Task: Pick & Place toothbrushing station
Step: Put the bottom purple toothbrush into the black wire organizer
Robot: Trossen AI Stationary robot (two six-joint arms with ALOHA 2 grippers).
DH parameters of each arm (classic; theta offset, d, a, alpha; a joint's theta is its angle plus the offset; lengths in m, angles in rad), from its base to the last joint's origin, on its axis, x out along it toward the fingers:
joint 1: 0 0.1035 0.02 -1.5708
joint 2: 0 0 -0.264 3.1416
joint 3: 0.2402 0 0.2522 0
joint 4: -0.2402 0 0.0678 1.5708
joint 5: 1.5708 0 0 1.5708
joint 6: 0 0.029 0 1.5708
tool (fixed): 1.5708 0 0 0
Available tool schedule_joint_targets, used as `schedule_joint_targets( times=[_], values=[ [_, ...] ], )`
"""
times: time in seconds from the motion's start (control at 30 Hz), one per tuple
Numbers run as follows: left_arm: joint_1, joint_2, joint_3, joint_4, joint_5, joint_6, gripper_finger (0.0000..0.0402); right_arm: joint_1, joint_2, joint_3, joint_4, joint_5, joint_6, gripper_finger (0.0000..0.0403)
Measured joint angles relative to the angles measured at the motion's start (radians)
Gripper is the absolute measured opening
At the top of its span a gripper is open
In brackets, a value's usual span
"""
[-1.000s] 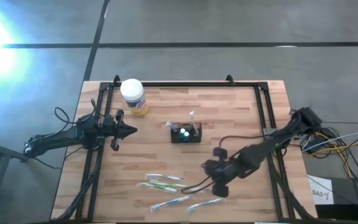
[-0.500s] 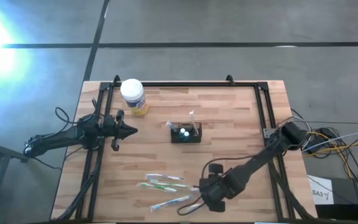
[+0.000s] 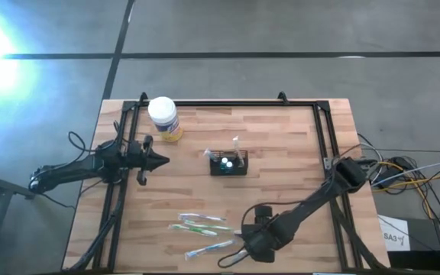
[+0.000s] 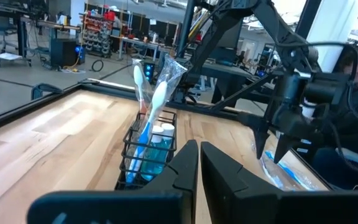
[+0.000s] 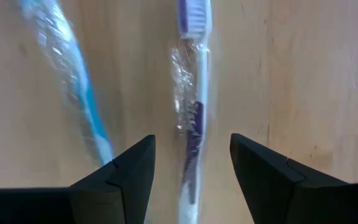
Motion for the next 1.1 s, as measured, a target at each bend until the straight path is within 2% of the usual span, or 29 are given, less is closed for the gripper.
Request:
schedule_joint_targets(
  times=[0.17, 0.37, 0.5, 0.73, 0.97, 1.1],
  values=[
    [0.000, 0.001, 0.000, -0.001, 0.000, -0.001, 0.0023, -0.003, 0.017, -0.003, 0.001, 0.012, -0.027, 0.0197],
    [0.000, 0.003, -0.001, -0.001, 0.000, -0.003, 0.0023, -0.014, 0.042, -0.004, 0.013, 0.007, -0.070, 0.0163],
    [0.000, 0.003, -0.001, -0.002, 0.000, -0.005, 0.0023, -0.022, 0.046, -0.003, 0.016, -0.007, -0.087, 0.0119],
    [0.000, 0.004, -0.002, -0.003, 0.000, -0.014, 0.0023, -0.029, 0.045, -0.003, 0.009, 0.000, -0.126, 0.0020],
    [0.000, 0.004, -0.002, -0.005, 0.000, -0.015, 0.0023, -0.031, 0.000, -0.006, -0.038, 0.052, -0.127, 0.0016],
    [0.000, 0.004, -0.002, -0.005, 0.001, -0.015, 0.0023, -0.029, -0.071, -0.006, -0.065, 0.130, -0.128, 0.0015]
  ],
)
